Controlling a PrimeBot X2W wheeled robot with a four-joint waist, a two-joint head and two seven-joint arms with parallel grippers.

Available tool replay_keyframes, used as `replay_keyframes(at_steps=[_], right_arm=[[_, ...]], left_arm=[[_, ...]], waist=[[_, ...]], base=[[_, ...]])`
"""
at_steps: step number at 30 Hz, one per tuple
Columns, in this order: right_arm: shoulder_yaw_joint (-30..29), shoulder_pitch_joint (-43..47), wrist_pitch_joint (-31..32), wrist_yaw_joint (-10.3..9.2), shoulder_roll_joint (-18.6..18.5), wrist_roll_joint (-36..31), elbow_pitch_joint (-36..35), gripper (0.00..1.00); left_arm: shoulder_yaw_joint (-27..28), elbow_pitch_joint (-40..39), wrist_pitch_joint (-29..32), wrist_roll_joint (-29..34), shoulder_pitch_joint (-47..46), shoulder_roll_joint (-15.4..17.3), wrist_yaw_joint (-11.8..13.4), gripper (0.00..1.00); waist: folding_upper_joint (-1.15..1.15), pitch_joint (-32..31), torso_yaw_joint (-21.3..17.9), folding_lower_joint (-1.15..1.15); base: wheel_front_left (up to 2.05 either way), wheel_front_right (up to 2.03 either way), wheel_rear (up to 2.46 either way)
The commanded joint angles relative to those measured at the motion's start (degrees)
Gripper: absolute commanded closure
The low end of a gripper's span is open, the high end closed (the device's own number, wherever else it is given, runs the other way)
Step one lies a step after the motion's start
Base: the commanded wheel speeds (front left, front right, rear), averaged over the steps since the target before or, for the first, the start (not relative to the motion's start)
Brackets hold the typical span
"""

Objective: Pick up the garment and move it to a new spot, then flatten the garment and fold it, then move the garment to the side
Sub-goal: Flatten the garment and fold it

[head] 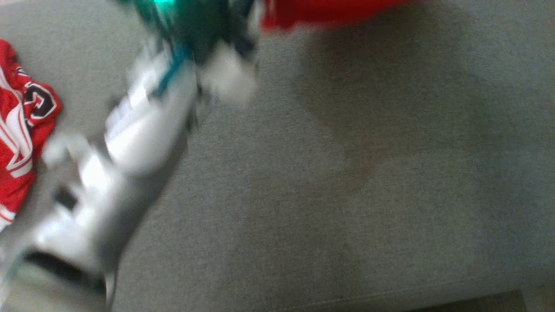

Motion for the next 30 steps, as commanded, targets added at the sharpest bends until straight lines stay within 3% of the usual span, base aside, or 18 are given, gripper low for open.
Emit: replay_keyframes(at_steps=[1,6,7,10,15,18,21,26,30], right_arm=[[-0.5,6.0,-0.3,0.37,0.2,0.8,-2.3,1.0],[-8.0,26.7,-0.3,0.37,0.4,2.8,-9.0,1.0],[-12.5,35.6,-0.3,0.37,1.7,2.4,-12.4,1.0],[-18.8,48.4,0.3,0.37,5.2,1.5,-19.4,1.0],[-25.9,62.2,5.8,0.37,10.6,-1.0,-34.3,1.0],[-27.7,63.1,10.1,0.37,11.9,-2.4,-39.7,1.0],[-28.2,58.8,13.0,0.37,10.7,-4.6,-40.1,1.0],[-25.3,47.1,15.6,0.37,7.1,-6.0,-32.6,1.0],[-21.2,38.7,15.6,0.37,3.5,-5.6,-24.4,1.0]], left_arm=[[1.1,-2.9,-0.2,1.0,3.9,2.6,0.8,1.0],[-1.4,-11.1,-0.2,1.8,24.5,3.9,2.0,1.0],[-2.7,-13.6,-0.2,2.1,32.4,4.7,2.4,1.0],[-3.4,-17.0,-0.2,1.6,42.2,6.1,3.2,1.0],[-3.0,-21.9,-0.2,-0.2,51.6,7.7,4.1,1.0],[-2.5,-23.6,-0.2,-2.0,51.4,6.6,3.2,1.0],[-1.9,-22.8,1.3,-4.0,47.3,4.1,1.6,1.0],[0.3,-17.2,3.8,-9.4,37.1,-2.8,-1.3,1.0],[1.8,-11.4,4.9,-13.9,31.3,-5.3,-3.0,1.0]], waist=[[0.0,-0.1,0.5,0.0],[0.0,-0.8,2.5,0.0],[0.0,-1.5,3.1,0.0],[0.0,-3.1,3.9,0.0],[0.0,-4.8,4.6,0.0],[0.0,-4.4,6.1,0.0],[0.0,-2.8,7.9,0.0],[0.0,1.3,11.3,0.0],[0.0,3.9,12.6,0.0]], base=[[0.0,0.0,0.0],[0.0,0.0,0.0],[0.0,0.0,0.0],[0.0,0.0,0.0],[0.0,0.0,0.0],[0.0,0.0,0.0],[0.0,0.0,0.0],[0.0,0.0,0.0],[0.0,0.0,0.0]])
